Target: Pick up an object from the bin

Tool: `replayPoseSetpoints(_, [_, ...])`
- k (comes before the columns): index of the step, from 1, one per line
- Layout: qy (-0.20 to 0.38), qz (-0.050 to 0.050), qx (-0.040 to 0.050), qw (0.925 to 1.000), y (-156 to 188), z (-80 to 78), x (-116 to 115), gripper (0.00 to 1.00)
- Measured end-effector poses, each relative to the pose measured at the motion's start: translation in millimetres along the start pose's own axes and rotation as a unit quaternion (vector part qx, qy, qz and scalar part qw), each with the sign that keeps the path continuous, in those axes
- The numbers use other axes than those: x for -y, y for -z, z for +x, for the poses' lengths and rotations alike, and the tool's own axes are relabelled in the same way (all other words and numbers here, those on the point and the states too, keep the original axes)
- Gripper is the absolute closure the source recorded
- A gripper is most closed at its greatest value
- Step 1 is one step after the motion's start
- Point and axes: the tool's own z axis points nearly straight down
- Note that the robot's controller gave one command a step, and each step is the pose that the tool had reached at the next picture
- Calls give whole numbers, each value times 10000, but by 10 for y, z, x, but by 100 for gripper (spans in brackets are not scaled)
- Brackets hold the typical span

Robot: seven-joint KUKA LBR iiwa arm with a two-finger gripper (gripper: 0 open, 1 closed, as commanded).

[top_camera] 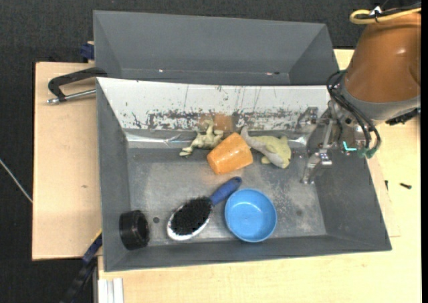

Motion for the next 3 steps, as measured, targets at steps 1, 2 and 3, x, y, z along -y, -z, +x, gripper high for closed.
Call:
replayPoseSetpoints(1, [78, 22, 50, 10000, -1389, -168, -879, 0])
replayPoseSetpoints(2, [87, 26, 40, 10000, -1373, -158, -868, 100])
replayPoseSetpoints(3, [272, 12, 112, 9996, -150, -99, -707, 100])
